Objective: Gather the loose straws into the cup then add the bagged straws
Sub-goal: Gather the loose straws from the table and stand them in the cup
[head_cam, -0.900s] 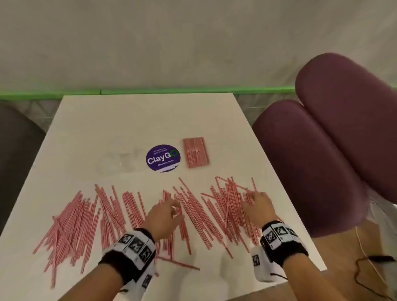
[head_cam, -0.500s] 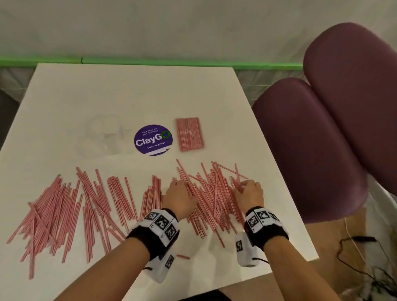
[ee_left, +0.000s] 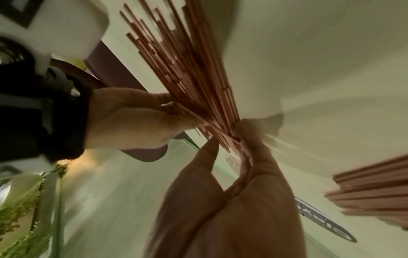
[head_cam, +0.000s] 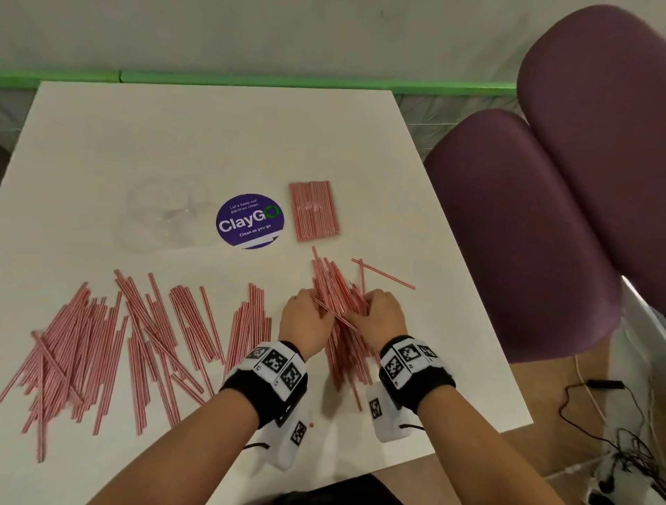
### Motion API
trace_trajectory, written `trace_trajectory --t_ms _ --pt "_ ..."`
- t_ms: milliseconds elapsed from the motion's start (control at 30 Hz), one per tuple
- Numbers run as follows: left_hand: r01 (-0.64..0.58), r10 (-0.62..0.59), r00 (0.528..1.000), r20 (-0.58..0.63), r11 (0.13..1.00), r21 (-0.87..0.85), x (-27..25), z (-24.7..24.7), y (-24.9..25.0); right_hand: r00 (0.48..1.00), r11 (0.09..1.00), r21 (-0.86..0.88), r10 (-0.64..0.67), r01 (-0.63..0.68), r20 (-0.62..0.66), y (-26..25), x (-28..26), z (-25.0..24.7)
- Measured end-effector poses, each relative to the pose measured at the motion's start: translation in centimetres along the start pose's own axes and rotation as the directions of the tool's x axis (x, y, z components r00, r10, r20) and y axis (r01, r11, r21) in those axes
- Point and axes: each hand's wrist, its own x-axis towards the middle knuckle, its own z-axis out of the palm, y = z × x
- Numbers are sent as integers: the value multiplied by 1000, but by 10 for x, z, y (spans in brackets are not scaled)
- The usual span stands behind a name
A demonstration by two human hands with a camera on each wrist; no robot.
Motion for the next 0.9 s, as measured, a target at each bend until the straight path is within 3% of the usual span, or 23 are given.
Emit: trace_trajectory --t_ms 367,633,900 --pt "39 -36 998 54 998 -46 8 -1 1 986 993 -12 -117 119 120 -29 -2 10" --pt "41 -28 994 105 991 -124 5 -4 -4 973 994 51 -100 92 210 -36 -3 10" --pt "79 -53 994 98 953 -292 2 -17 3 992 979 205 -44 20 115 -36 -7 0"
